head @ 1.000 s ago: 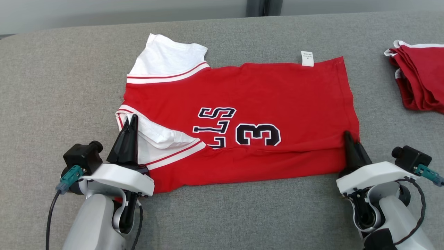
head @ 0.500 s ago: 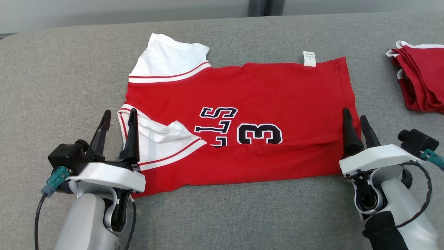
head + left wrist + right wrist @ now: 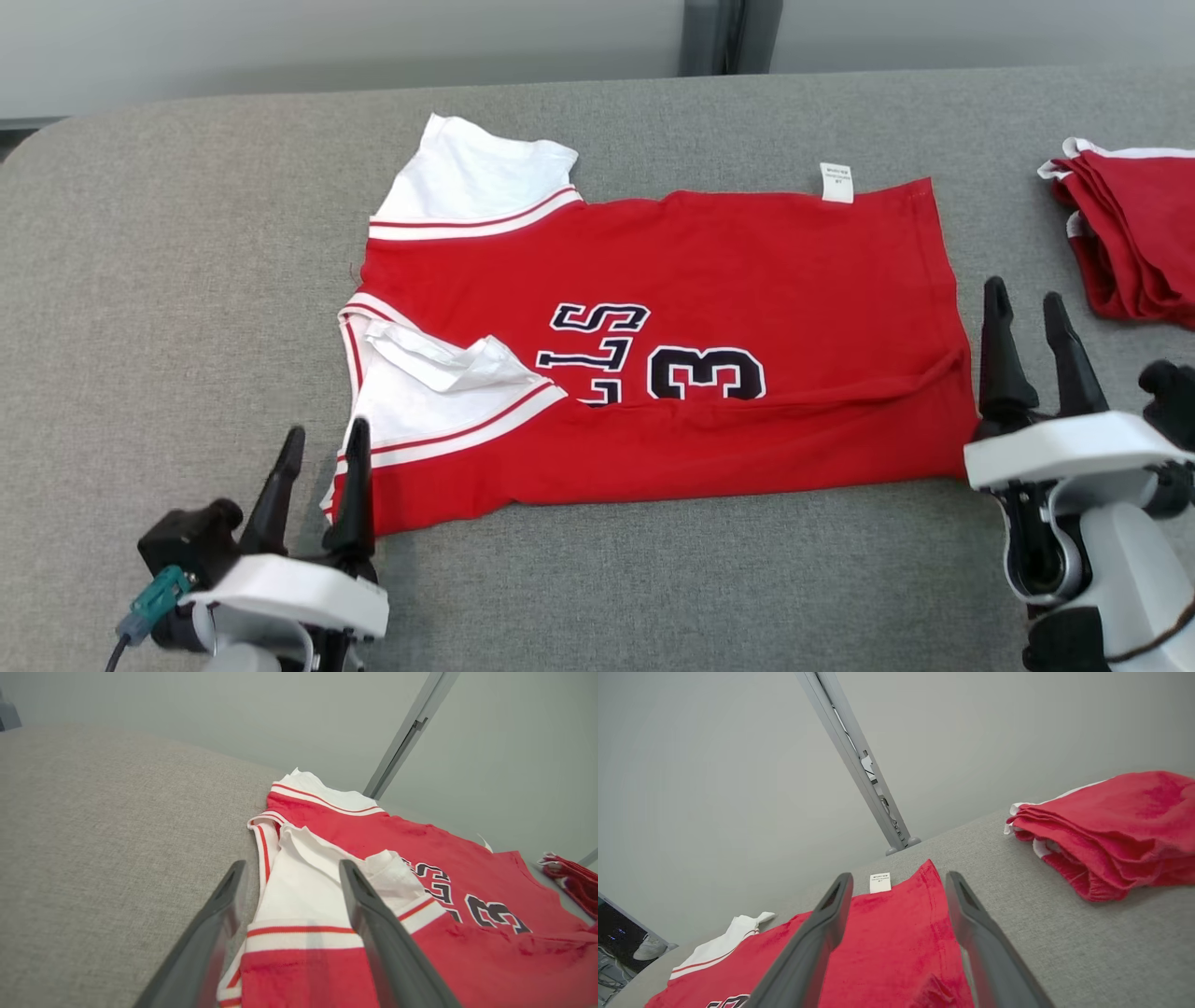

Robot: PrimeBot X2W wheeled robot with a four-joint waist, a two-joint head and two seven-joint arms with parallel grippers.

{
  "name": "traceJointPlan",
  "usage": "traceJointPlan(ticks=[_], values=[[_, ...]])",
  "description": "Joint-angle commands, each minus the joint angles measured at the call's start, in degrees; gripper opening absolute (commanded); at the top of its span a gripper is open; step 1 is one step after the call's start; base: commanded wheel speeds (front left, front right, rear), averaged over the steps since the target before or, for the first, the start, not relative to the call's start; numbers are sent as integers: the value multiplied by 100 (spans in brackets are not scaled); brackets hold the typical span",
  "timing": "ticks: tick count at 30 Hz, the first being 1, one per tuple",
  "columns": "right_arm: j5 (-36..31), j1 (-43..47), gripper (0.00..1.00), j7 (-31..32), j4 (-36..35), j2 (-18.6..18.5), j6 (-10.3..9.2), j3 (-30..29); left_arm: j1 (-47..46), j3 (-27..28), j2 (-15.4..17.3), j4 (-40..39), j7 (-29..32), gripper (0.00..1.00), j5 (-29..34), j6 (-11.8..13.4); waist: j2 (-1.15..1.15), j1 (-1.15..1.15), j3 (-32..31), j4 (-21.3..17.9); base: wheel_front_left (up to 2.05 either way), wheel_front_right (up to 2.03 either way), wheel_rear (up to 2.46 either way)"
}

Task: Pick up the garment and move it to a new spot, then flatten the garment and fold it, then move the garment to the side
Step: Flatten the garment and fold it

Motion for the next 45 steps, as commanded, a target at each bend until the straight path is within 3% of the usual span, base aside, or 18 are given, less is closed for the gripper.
traceJointPlan(ticks=[1,9,20,21,22,23,24,25,32,44,45], values=[[-194,223,100,-37,-216,-28,11,-78,148,38,22,-3,95,100,-71,43,0,0,-55,8,0,0,0],[-731,982,100,149,-984,26,11,-361,669,-16,121,-154,999,100,-195,286,0,0,-193,3,0,0,0],[-621,1305,100,398,-1374,45,11,-316,643,-144,171,-117,1865,100,-156,647,0,0,-182,-178,0,0,0],[-622,1316,100,408,-1377,43,11,-332,630,-153,168,-114,1893,82,-152,671,0,0,-176,-194,0,0,0],[-652,1328,100,438,-1358,44,11,-353,620,-165,167,-126,1912,47,-150,682,0,0,-170,-208,0,0,0],[-705,1342,100,476,-1335,46,11,-374,615,-180,168,-148,1911,22,-147,680,0,0,-165,-218,0,0,0],[-705,1342,100,476,-1335,46,11,-374,615,-180,168,-148,1911,22,-147,680,0,0,-165,-218,0,0,0],[-795,1374,100,548,-1285,45,11,-398,616,-196,168,-178,1899,0,-145,663,0,0,-163,-224,0,0,0],[-1521,1515,100,1082,-893,47,11,-514,669,-178,170,-653,1615,0,-203,612,0,0,-192,-148,0,0,0],[-1303,1196,100,1373,315,47,11,-322,901,-403,145,-1513,1670,0,-198,624,0,0,-296,125,0,0,0],[-1228,1150,94,1370,429,49,11,-288,929,-420,144,-1557,1666,0,-196,628,0,0,-305,138,0,0,0]])
